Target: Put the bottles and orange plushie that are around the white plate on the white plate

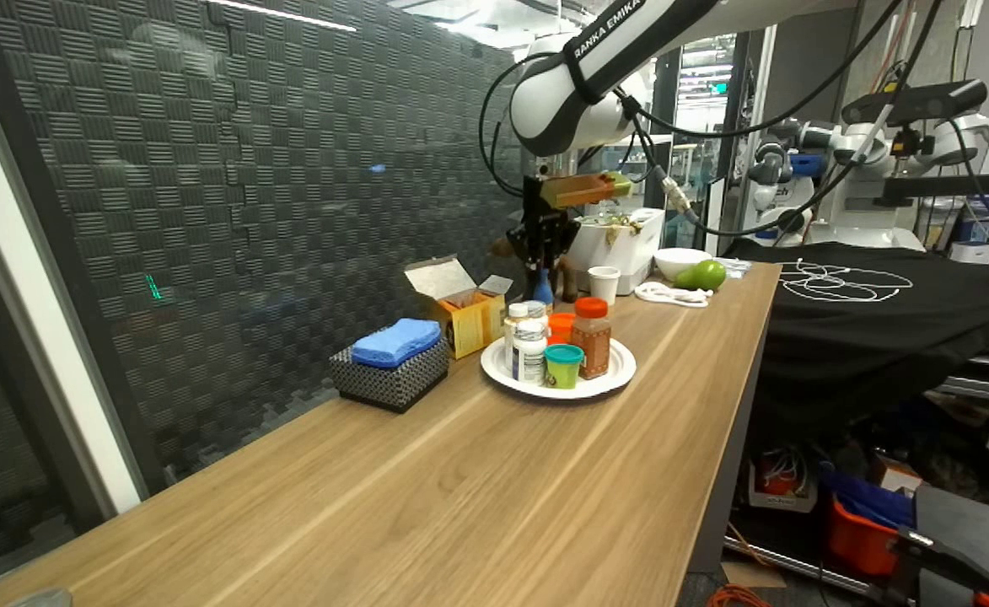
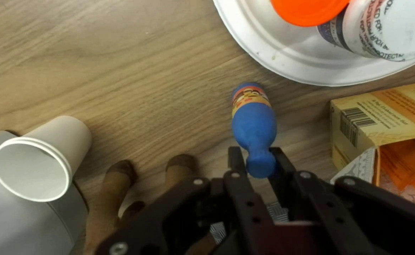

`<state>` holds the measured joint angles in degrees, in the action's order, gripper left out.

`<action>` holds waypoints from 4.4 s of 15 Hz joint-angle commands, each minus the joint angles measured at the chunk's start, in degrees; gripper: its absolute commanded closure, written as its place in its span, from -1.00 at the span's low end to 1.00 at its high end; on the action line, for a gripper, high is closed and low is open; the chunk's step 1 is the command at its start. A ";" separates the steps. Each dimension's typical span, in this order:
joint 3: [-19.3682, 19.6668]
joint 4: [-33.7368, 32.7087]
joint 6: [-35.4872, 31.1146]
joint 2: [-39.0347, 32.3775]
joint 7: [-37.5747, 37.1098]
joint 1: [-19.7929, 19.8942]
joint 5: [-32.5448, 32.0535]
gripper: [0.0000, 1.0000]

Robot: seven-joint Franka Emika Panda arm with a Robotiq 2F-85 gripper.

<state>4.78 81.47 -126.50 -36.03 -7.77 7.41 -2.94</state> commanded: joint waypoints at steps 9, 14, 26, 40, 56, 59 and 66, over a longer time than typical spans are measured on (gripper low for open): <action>2.36 2.21 1.12 4.47 -5.19 -3.79 -2.36 0.90; 3.85 9.93 0.06 12.04 -9.59 -7.02 -6.58 0.90; 2.56 33.09 -6.95 28.47 -13.36 -6.87 -6.61 0.90; 1.77 37.55 -11.60 27.50 -9.61 -5.36 -1.28 0.90; 2.04 35.08 -10.97 23.46 -9.10 -5.02 -1.60 0.90; 2.00 34.95 -10.95 23.18 -8.98 -5.14 -1.99 0.84; 2.10 35.23 -10.61 24.88 -9.17 -5.57 -3.28 -0.67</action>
<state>7.00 117.15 -136.99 -12.51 -16.96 2.03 -5.18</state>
